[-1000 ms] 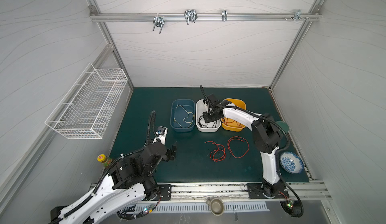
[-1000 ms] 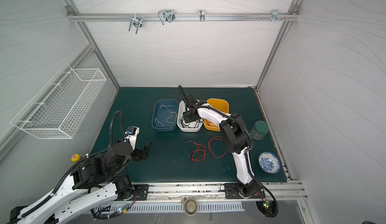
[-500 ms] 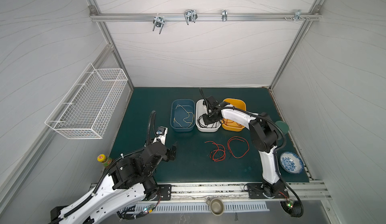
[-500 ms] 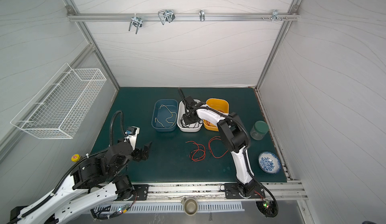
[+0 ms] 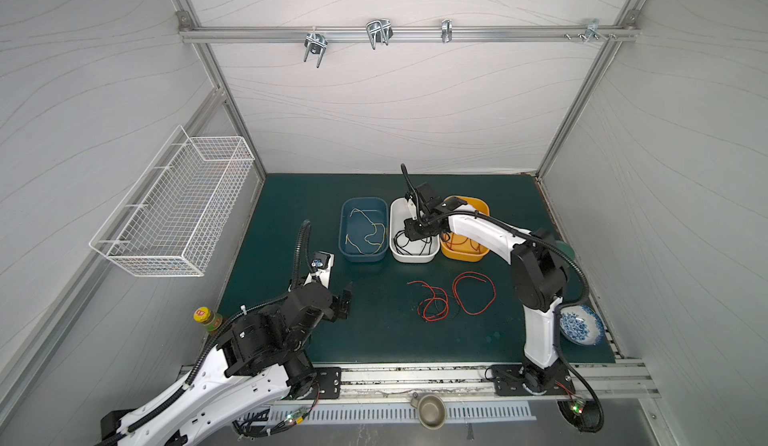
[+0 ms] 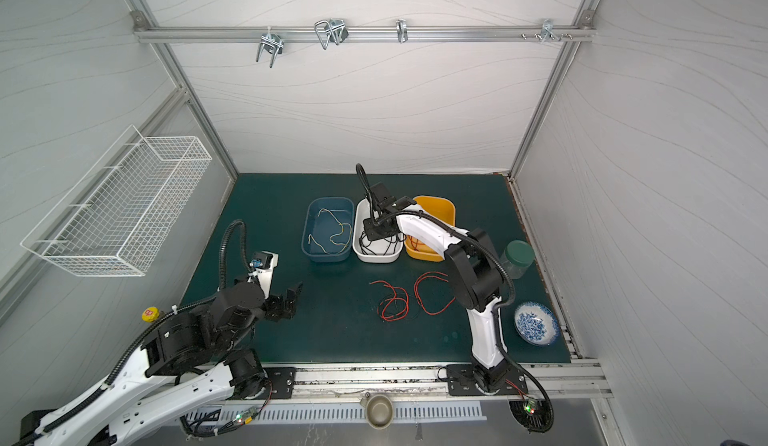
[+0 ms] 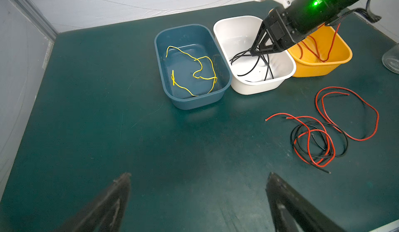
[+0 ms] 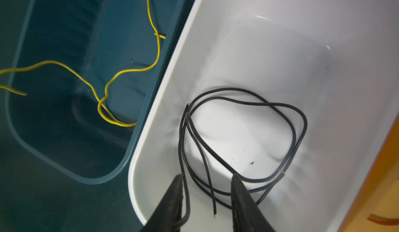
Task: Untangle the cables
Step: 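Open the right gripper to release the black wire in the white bin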
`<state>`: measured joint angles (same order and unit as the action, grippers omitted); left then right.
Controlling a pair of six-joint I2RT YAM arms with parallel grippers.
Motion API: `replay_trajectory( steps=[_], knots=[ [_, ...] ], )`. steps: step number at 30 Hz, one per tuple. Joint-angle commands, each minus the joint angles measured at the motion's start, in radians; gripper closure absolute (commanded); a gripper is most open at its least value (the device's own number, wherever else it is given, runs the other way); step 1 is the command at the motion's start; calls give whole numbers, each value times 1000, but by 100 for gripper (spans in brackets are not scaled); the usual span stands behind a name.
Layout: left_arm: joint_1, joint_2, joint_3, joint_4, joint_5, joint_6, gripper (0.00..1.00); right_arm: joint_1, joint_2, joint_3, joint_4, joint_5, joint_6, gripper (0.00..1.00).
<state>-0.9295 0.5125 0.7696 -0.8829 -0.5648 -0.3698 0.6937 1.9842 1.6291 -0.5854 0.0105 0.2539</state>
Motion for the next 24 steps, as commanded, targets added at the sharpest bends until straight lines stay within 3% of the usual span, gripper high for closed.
replay_trajectory(
  steps=[1,18,24],
  knots=[
    [4,4,6,26,-5,0,1,-1,-51,-4,-31,6,-13,59],
    [9,6,5,27,-1,1,1,-1,-160,-17,-43,43,-25,50],
    [9,4,5,27,-1,0,1,-9,-152,-71,-25,50,-11,56]
  ],
)
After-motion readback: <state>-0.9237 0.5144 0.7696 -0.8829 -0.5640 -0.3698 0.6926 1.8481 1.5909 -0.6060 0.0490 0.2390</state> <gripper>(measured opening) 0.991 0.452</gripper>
